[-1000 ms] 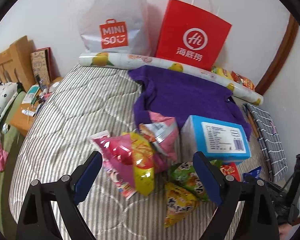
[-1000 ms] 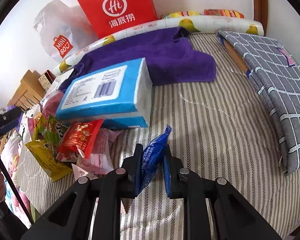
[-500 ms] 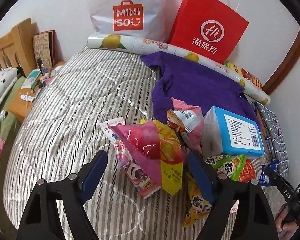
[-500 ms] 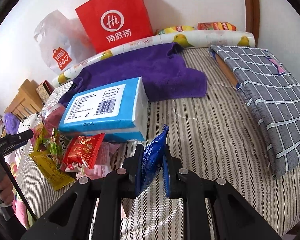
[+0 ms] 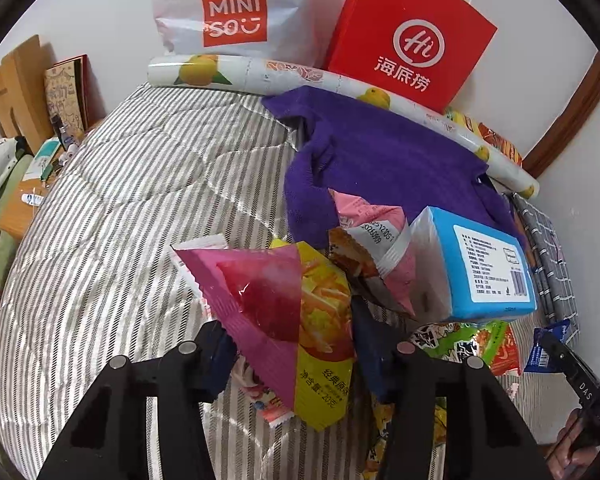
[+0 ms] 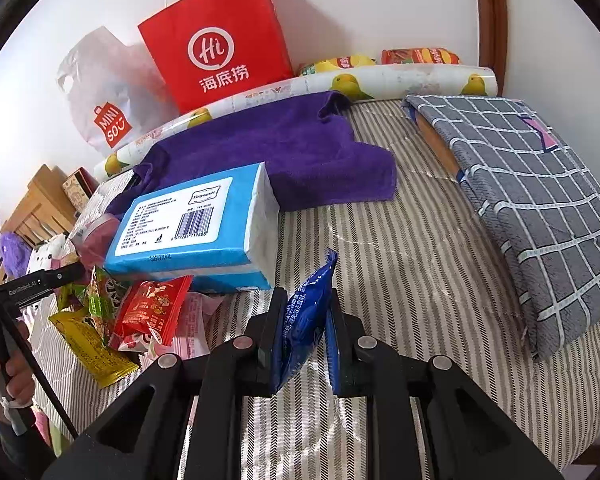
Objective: Organize snacks
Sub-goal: 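Grasp the pink-and-yellow chip bag with the left tool and lift it, then release the blue packet onto the purple towel while the left tool carries the chip bag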
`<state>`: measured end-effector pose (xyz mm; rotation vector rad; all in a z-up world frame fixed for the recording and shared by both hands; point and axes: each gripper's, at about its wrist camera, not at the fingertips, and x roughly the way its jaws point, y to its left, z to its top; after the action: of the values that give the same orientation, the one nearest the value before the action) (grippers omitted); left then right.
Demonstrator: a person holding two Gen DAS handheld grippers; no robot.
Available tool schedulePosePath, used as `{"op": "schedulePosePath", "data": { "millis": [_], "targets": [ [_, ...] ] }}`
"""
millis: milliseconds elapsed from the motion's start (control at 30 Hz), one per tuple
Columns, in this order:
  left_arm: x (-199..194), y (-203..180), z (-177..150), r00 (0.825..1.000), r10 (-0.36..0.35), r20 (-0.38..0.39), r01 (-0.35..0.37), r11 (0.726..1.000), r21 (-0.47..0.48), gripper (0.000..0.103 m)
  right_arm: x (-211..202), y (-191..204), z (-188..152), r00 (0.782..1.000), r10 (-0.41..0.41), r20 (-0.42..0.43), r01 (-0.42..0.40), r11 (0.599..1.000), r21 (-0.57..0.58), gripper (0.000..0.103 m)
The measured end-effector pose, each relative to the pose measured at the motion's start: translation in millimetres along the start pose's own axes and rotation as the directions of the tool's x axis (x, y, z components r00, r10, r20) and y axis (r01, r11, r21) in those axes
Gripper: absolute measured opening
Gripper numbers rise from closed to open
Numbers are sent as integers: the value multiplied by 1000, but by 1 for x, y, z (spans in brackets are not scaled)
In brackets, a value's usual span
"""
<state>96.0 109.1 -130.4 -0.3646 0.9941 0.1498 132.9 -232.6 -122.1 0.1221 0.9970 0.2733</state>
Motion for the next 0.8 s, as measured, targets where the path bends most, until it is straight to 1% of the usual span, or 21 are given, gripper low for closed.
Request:
{"op": "schedulePosePath", "data": {
  "millis": [267,367,533,800],
  "targets": [
    [-39,4,-7,999,-8,45,8,1000,0,49,-25,4,-6,999,1,41,-1,1000,2,18],
    [-55,3,-11,998,-39,57,38,999,5,49,-37,11,-10,999,2,54,-1,1000,-6,18],
    [-79,-7,-18,994,-77,80,74,996,40,49,-59,27,-20,996,11,86,-9,1000,-23,18],
    [-102,-30,-19,983,-154,101,143,984,110,49,-85,52,-24,992,30,120,-24,998,-51,18]
  ]
}}
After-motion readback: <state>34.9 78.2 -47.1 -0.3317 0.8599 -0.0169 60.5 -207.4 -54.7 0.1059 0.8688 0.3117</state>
